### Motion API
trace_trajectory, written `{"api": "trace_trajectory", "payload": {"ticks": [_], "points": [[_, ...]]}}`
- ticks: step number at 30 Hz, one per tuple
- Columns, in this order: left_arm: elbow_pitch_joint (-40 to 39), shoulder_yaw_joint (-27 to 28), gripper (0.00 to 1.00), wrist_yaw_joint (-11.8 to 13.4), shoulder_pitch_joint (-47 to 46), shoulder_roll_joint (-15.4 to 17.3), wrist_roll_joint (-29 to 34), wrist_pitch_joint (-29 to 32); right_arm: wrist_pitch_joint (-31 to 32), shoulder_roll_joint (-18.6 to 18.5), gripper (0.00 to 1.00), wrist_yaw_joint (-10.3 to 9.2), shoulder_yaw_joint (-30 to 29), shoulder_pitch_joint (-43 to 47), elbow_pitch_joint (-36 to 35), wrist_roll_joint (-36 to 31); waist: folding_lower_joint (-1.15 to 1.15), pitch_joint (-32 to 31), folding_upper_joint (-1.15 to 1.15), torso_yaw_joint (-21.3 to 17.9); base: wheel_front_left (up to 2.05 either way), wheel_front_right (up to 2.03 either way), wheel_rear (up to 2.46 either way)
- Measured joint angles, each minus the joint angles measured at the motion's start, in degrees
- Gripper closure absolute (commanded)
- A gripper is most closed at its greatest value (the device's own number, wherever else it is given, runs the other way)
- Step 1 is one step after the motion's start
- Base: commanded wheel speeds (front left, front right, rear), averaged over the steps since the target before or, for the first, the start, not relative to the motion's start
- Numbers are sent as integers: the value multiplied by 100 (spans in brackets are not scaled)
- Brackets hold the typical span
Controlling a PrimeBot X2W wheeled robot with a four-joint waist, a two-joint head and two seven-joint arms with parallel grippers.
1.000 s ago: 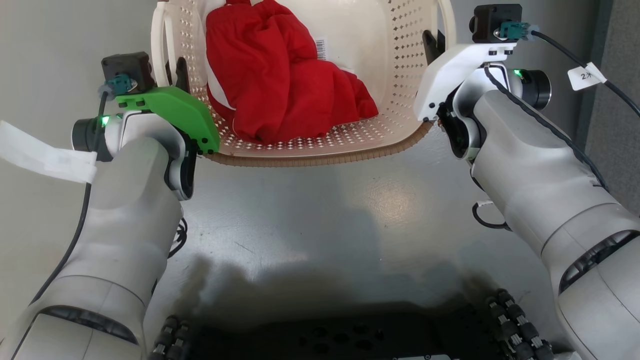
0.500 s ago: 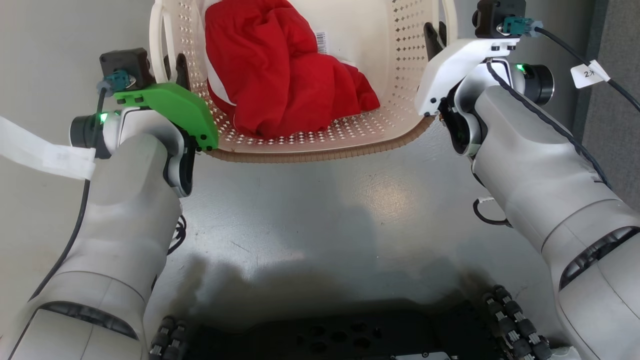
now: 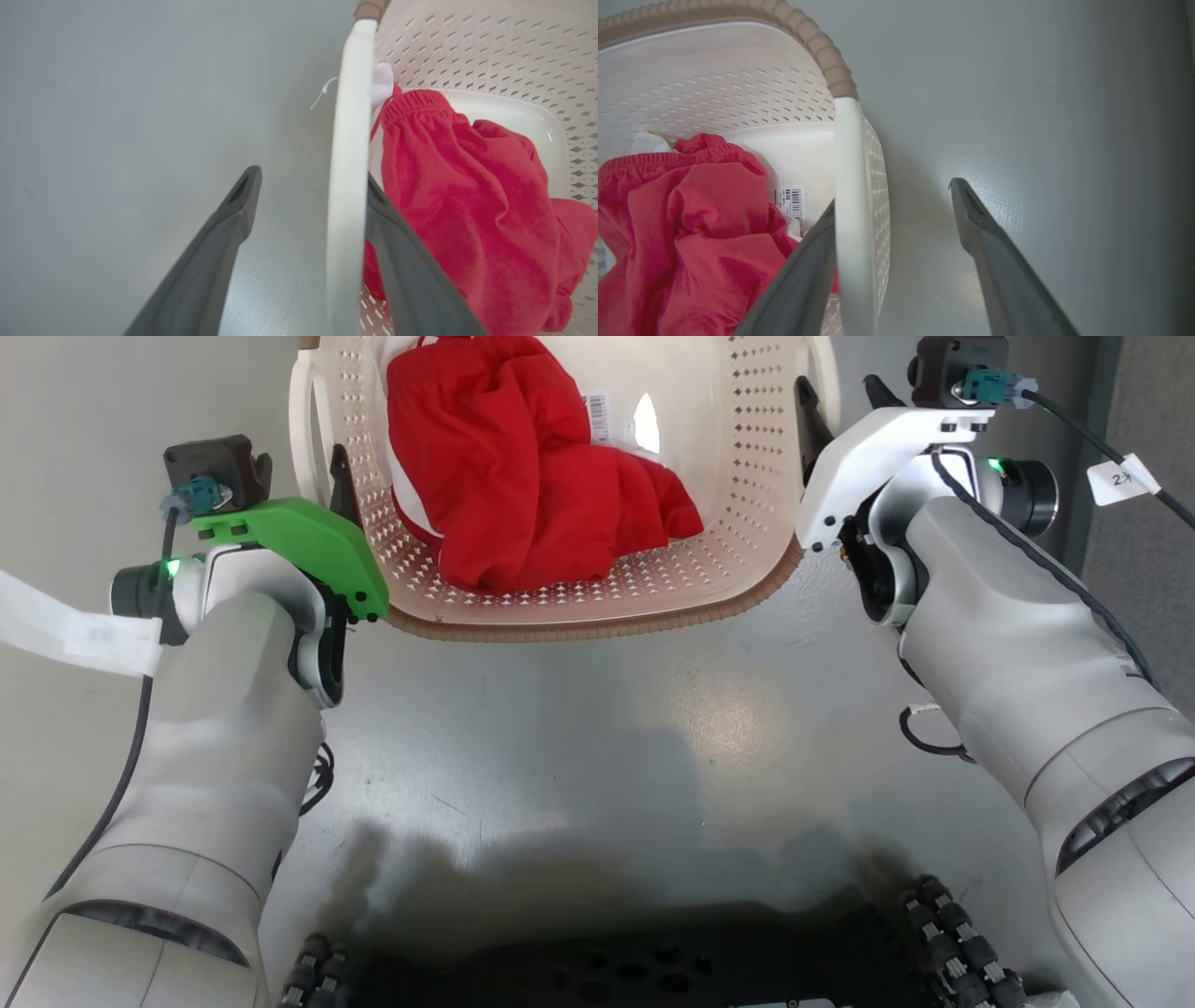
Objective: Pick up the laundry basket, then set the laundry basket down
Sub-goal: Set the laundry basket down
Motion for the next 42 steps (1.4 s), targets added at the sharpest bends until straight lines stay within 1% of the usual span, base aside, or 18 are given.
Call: {"api": "trace_trajectory", "payload": {"ticks": [9,17,19,24,28,30,34,37,42], "points": [[29,67,0,-1,5,20,0,-1,-53,-5,0,5,37,12,9,30,0,-278,0,-24,0,0,0],[-160,214,0,-2,81,54,16,-2,-134,-26,0,16,69,186,7,32,0,-607,0,-58,0,0,0],[-268,249,0,-2,139,99,55,-2,-153,-26,0,58,78,220,-1,32,0,-706,0,-68,0,0,0],[-584,377,0,-1,348,229,272,-3,-212,-24,0,77,81,257,-29,26,0,-1000,0,-94,0,0,0],[-953,505,0,1,544,299,357,-10,-220,-24,0,132,66,367,-74,-10,0,-1279,0,-114,0,0,0],[-1155,597,0,9,649,343,409,-18,-220,-34,0,124,-9,386,-211,-100,0,-1428,0,-125,0,0,0],[-1603,777,0,33,922,417,657,-19,-220,-88,0,123,-254,382,-710,-345,0,-1734,0,-144,0,0,0],[-1945,935,0,68,1156,483,748,-19,-220,-193,0,99,-448,397,-1073,-522,0,-1971,0,-157,0,0,0],[-2516,1188,0,104,1597,548,1049,-19,-226,-307,0,90,-802,766,-1616,-848,0,-2372,0,-173,0,0,0]]}}
